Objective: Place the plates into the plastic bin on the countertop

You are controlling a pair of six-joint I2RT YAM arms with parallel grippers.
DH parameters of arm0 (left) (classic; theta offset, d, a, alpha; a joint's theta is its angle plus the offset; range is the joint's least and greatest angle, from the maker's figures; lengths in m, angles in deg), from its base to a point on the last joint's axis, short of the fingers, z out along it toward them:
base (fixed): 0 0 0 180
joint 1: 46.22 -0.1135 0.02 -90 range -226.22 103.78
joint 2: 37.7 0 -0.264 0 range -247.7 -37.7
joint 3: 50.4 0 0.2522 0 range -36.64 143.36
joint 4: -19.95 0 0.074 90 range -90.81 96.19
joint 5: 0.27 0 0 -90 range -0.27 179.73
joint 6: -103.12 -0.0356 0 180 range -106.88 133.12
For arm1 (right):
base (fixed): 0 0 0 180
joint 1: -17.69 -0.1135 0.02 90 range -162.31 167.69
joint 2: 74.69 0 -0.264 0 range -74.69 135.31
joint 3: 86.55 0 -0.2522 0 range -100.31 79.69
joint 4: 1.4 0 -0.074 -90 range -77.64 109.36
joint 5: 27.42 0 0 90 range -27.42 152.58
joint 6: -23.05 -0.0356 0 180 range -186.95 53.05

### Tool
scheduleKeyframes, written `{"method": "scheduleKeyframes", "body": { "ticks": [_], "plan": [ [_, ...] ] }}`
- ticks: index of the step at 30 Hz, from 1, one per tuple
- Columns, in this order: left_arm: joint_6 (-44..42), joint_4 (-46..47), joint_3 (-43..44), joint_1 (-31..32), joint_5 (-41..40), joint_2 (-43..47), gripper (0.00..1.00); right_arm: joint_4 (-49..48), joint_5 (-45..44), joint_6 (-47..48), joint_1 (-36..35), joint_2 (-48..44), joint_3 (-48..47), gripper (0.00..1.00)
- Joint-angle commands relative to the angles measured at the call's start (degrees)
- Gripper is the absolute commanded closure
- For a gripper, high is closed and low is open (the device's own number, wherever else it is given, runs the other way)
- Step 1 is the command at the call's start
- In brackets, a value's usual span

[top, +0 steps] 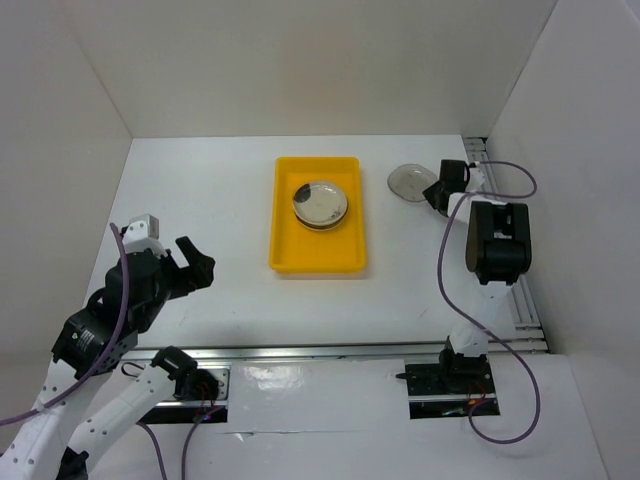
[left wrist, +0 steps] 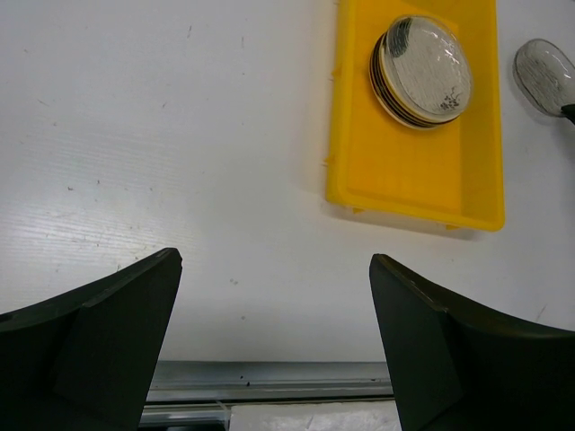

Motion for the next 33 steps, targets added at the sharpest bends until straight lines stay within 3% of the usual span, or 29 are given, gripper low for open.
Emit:
{"method": "scheduleKeyframes", "body": {
  "ticks": [1,4,7,11,15,23,33],
  "plan": [
    [-0.4,2.0,-0.5,-0.2,-0.1,0.9,0.01,-12.8,-3.2,-1.5,-2.2,-12.5,9.3,1.00],
    [-0.4,2.0,-0.5,-0.2,-0.1,0.9,0.01,-19.3,-5.0,-1.0,-3.6,-20.2,15.3,1.00],
    [-0.4,2.0,-0.5,-0.2,-0.1,0.9,0.01,-21.7,0.8,2.8,-5.2,-23.0,16.3,1.00],
    [-0.4,2.0,-0.5,-0.2,-0.1,0.9,0.01,-17.0,20.3,11.5,-8.8,-16.7,7.0,1.00],
    [-0.4,2.0,-0.5,-0.2,0.4,0.9,0.01,-5.9,28.2,19.4,-14.5,-9.6,-4.6,1.00],
    [-0.4,2.0,-0.5,-0.2,0.4,0.9,0.01,8.2,28.6,27.8,-22.6,-2.4,-16.2,1.00],
    [-0.4,2.0,-0.5,-0.2,0.4,0.9,0.01,6.7,27.1,27.8,-22.6,-2.9,-13.1,1.00]
  ]
}}
